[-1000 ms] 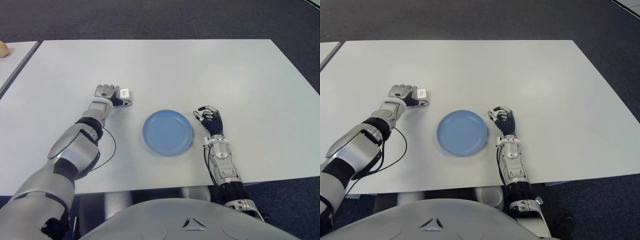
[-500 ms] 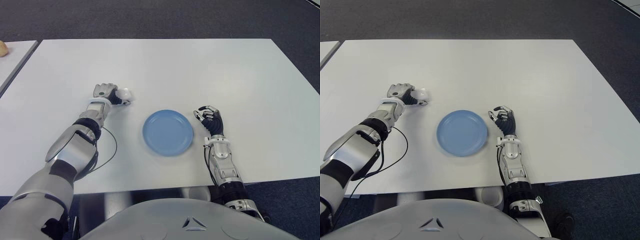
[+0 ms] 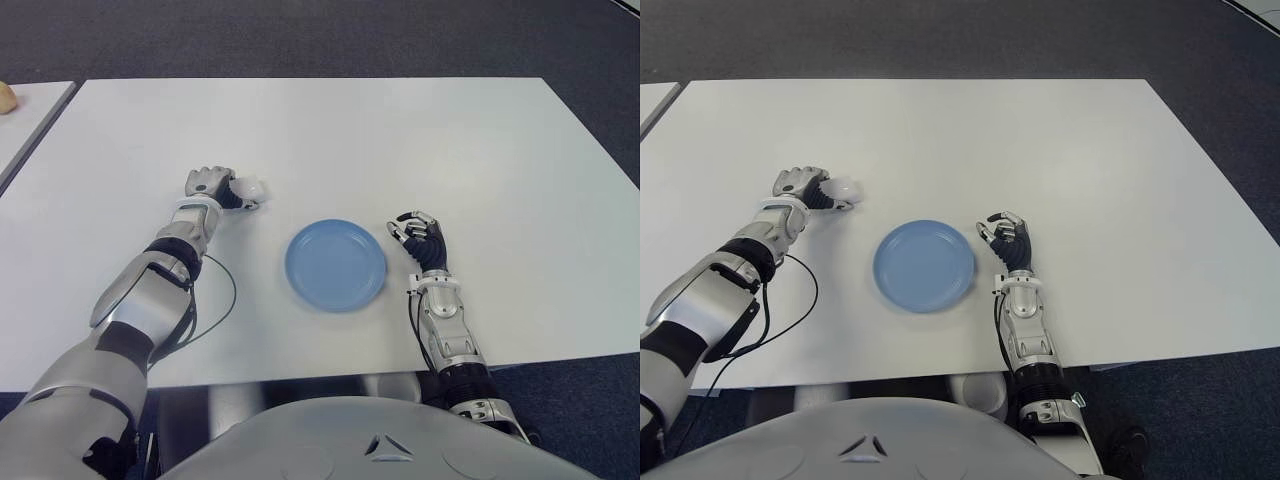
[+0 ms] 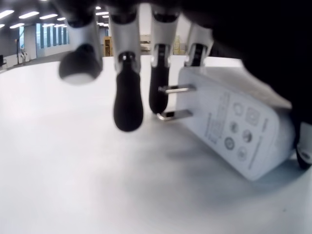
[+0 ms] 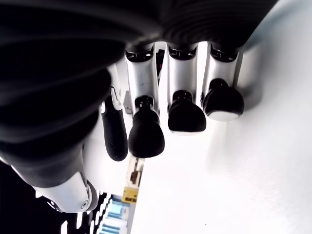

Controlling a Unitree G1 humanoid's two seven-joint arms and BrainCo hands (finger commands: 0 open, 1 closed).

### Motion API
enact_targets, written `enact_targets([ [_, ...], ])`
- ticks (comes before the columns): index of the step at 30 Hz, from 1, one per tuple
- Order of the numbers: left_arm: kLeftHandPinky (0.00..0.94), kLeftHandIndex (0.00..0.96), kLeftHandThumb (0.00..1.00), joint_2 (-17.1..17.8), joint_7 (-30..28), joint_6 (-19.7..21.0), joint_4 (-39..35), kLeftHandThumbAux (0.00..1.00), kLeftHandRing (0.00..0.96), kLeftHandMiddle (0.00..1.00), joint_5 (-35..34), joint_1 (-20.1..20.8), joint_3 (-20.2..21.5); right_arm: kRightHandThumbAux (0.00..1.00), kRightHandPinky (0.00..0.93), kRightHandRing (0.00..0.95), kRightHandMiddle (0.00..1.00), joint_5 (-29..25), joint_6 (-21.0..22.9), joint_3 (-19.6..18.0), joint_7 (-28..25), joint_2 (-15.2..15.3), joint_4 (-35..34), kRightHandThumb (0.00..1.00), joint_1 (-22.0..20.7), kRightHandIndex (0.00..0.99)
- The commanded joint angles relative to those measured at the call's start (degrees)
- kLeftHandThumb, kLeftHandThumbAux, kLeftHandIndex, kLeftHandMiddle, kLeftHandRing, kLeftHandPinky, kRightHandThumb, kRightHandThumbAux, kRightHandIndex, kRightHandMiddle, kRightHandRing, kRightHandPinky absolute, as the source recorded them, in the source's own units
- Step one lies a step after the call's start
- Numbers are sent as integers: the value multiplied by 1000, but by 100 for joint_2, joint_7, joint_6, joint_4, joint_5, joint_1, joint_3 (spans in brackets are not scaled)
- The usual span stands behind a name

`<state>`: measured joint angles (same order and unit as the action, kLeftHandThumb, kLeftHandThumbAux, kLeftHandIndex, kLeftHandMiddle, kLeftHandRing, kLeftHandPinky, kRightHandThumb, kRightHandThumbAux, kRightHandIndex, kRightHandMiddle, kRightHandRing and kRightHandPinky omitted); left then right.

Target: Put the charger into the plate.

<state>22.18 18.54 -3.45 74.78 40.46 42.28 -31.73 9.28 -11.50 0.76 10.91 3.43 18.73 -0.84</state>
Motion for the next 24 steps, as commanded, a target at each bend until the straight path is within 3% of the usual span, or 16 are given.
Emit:
enact_targets([
  [1, 854, 396, 848, -77, -140, -112, 149, 670, 853, 546, -79, -404, 52, 726, 860, 847, 828, 27, 123, -7, -19, 9, 108, 710, 50, 437],
  [24, 840, 393, 847, -57, 522, -439, -288, 671, 857, 543, -347, -393, 441, 727, 860, 844, 823, -5, 29, -16, -31, 7, 222, 709, 7, 437],
])
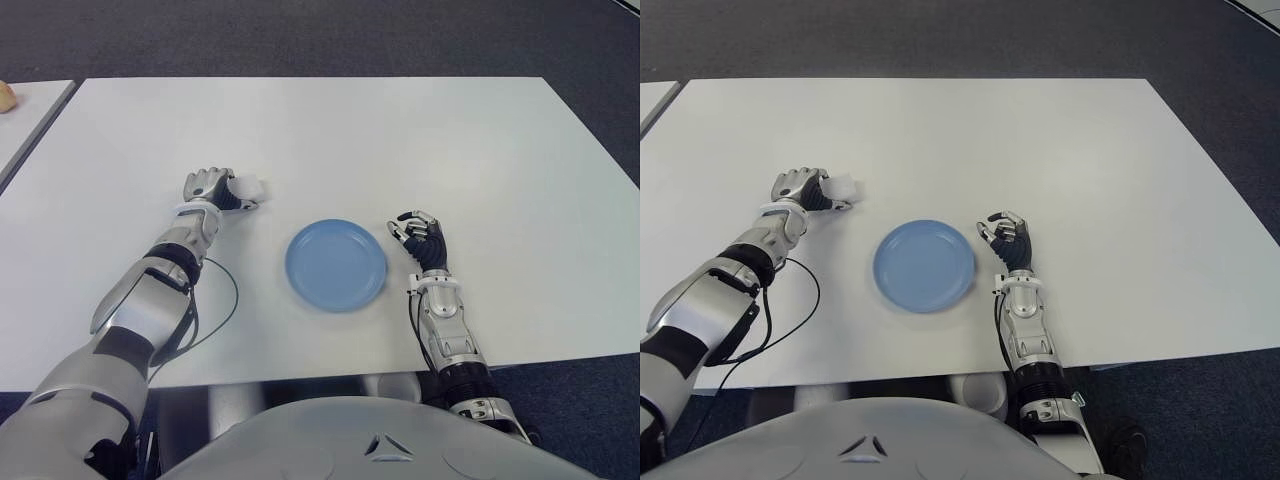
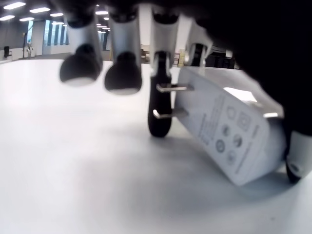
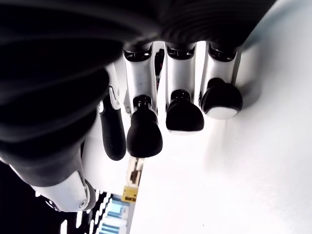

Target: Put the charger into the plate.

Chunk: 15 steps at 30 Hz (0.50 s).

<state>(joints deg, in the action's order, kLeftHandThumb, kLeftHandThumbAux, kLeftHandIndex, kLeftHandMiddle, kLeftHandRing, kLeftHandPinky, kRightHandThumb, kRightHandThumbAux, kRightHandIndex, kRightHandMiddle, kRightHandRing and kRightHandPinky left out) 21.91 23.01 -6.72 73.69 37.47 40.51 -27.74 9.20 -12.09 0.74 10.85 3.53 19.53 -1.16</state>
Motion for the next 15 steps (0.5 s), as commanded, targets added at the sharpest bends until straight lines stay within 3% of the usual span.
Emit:
enact_targets([
  [1, 839, 393, 847, -17, 109, -124, -291, 671, 857, 543, -55, -216, 56, 727, 860, 843, 822, 5, 88, -12, -25, -2, 147, 709, 36, 437],
  [10, 851, 393, 848, 86, 416, -227, -1217, 670, 858, 544, -2, -382, 113, 727, 856, 838, 815, 71, 41, 19, 26, -1, 182, 708, 33, 437],
  [15, 852, 393, 848, 268, 402, -113, -2916, 670, 860, 544, 89, -1002, 231, 727, 852, 838, 818, 94, 67, 35, 59, -22, 154, 708, 43, 437],
])
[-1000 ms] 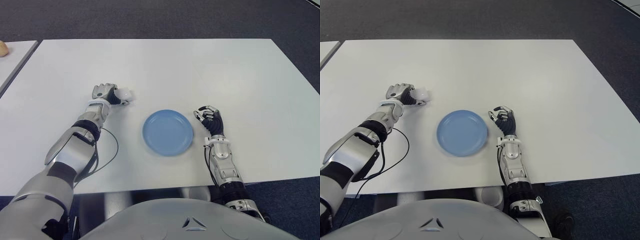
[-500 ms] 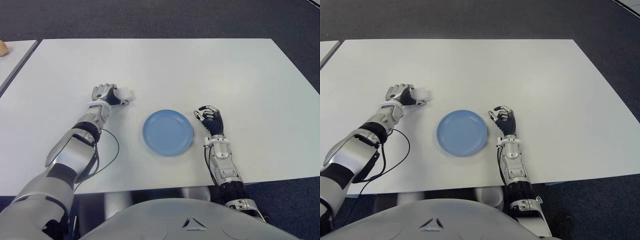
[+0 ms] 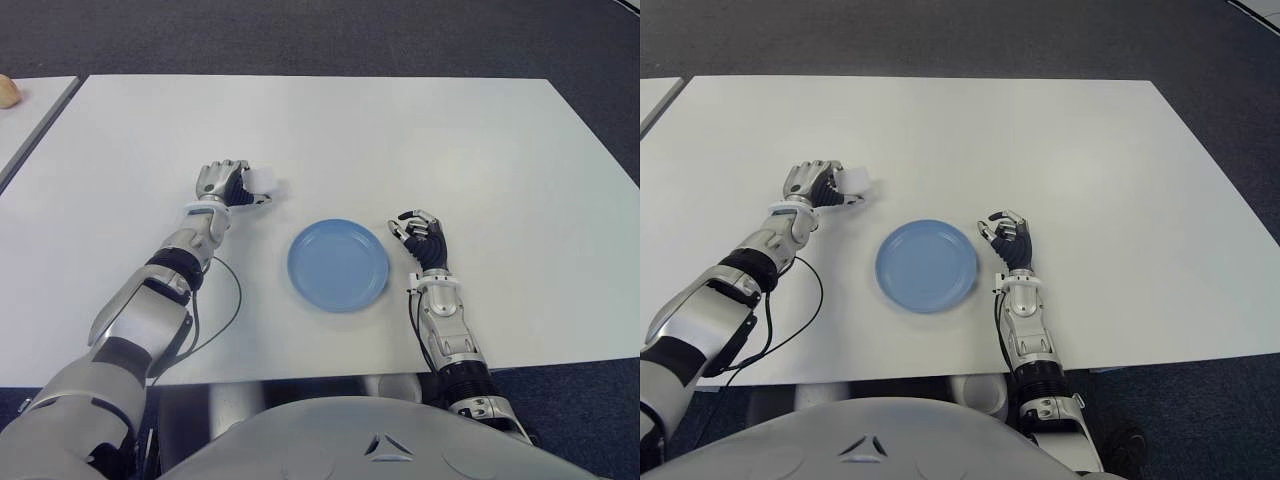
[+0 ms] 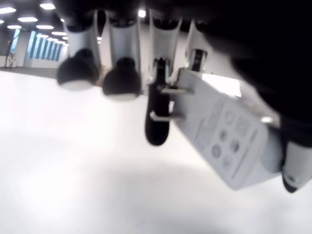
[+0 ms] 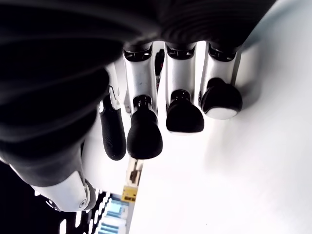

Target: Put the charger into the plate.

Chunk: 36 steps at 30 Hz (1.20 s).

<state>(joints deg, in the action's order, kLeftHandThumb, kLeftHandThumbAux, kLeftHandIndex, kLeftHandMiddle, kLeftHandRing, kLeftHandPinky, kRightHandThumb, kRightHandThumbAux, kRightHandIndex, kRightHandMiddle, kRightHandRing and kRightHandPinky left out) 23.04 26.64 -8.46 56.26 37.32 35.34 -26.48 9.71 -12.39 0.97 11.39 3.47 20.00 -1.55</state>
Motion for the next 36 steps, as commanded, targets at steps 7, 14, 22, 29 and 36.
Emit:
enact_targets([
  [7, 859, 393, 848, 278, -179, 7, -2483, 670, 862, 542, 119, -1131, 261, 726, 857, 842, 823, 33, 92, 20, 12, -33, 170, 708, 45, 438],
  [14, 839, 394, 848, 237, -485, 18, -3609, 670, 859, 542, 224, -1761, 288, 726, 855, 843, 825, 18, 115, 13, 34, -60, 142, 708, 62, 438],
  [22, 812, 397, 849, 69, -964, 286, -4859, 669, 841, 539, 600, -2402, 149, 727, 849, 839, 825, 48, 140, 29, 52, -61, 110, 707, 64, 437],
  [29, 828, 397, 849, -22, -1269, -47, -5013, 669, 845, 541, 570, -2588, -4, 727, 844, 838, 826, 74, 177, 47, 50, -56, 66, 707, 75, 437],
  [36, 831, 398, 849, -121, -1375, -298, -4934, 668, 844, 540, 734, -2724, -260, 727, 836, 829, 820, 64, 169, 36, 51, -53, 78, 706, 72, 437],
])
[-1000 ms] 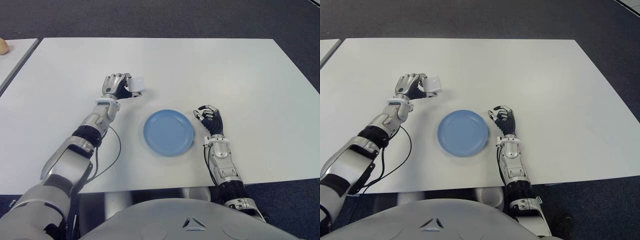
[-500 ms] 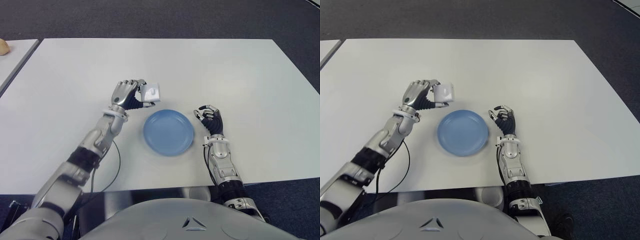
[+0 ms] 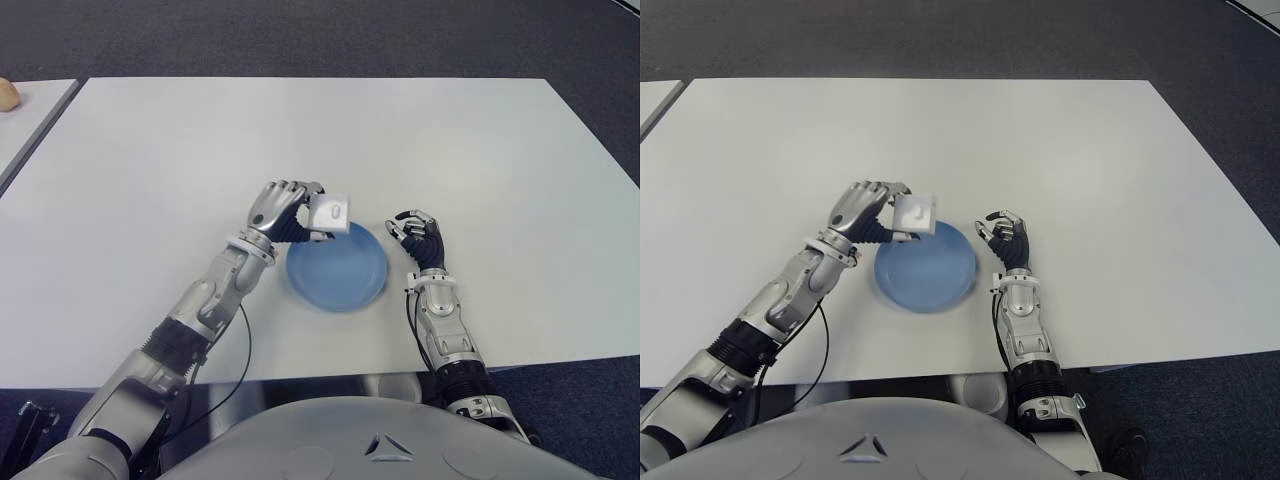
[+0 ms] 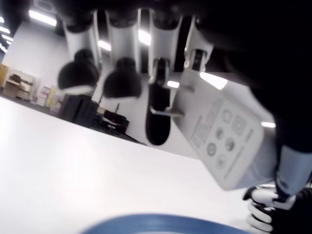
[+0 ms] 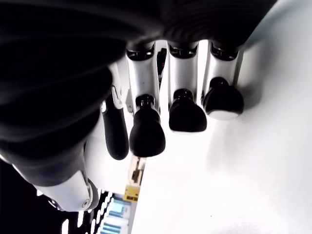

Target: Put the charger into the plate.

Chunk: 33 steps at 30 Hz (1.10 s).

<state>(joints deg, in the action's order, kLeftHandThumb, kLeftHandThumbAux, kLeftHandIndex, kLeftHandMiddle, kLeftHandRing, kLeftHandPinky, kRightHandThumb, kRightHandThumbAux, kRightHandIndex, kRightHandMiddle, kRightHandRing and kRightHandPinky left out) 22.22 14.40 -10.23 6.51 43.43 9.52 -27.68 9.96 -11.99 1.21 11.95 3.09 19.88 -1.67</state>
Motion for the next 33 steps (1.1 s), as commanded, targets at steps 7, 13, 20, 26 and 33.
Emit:
enact_targets([
  [7, 844, 398, 850, 73, -665, -328, 306, 668, 843, 540, 283, -78, -424, 727, 855, 836, 822, 78, 53, 17, 31, 8, 173, 707, 57, 437],
  [13, 838, 397, 850, 138, -932, -405, 504, 668, 845, 542, 409, -49, -532, 727, 862, 842, 823, 99, 49, 31, 45, 23, 180, 707, 60, 437],
  [20, 814, 397, 849, 159, -1202, -313, 451, 669, 832, 538, 523, -79, -567, 727, 863, 843, 819, 93, 4, 30, 39, 39, 189, 707, 68, 437],
  [26, 724, 408, 847, 173, -1336, -207, 394, 665, 759, 556, 627, -116, -577, 727, 868, 848, 826, 100, -45, 32, 47, 48, 213, 707, 60, 437],
  [33, 640, 410, 843, 157, -1400, -123, 321, 662, 689, 558, 718, -114, -580, 727, 865, 854, 835, 88, -62, 24, 40, 48, 239, 707, 48, 438],
])
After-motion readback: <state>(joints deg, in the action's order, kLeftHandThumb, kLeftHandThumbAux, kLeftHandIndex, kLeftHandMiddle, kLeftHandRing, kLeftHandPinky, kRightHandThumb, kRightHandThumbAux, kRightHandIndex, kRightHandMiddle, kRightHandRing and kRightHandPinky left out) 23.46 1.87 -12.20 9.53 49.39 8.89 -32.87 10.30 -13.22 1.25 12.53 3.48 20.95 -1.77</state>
